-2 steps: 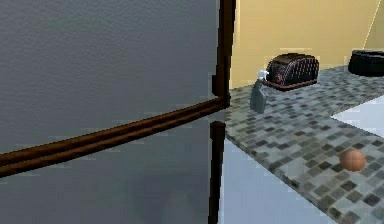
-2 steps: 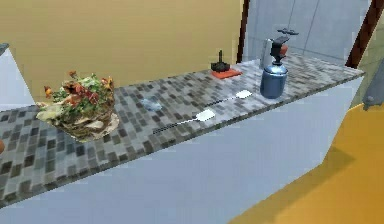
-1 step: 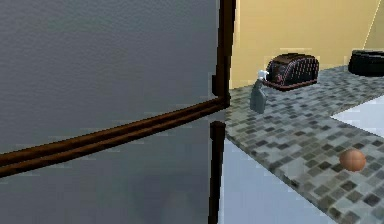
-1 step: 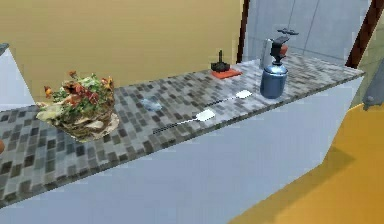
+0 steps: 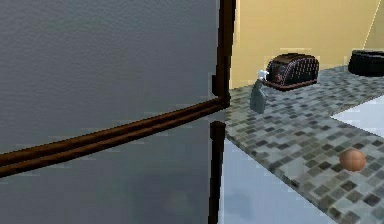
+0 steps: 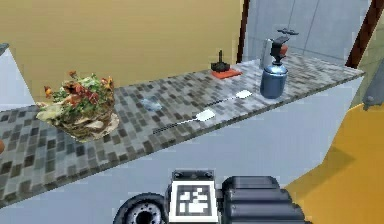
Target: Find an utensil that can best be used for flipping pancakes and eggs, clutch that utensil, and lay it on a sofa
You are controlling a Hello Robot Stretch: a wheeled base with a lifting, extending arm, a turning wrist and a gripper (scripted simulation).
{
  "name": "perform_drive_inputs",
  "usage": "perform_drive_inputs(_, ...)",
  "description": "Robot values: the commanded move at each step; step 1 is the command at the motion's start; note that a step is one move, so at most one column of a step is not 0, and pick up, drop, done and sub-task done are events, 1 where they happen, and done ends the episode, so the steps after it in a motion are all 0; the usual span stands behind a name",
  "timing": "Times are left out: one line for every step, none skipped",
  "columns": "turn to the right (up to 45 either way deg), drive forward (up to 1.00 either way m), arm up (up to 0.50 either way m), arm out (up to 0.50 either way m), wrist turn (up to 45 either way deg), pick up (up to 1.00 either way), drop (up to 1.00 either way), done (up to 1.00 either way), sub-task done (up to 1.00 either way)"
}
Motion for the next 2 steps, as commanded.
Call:
perform_drive_inputs(0.0,0.0,0.0,0.4,0.0,0.0,0.0,0.0,0.0)
perform_drive_inputs(0.0,0.0,0.0,0.0,45.0,0.0,0.0,0.0,0.0)
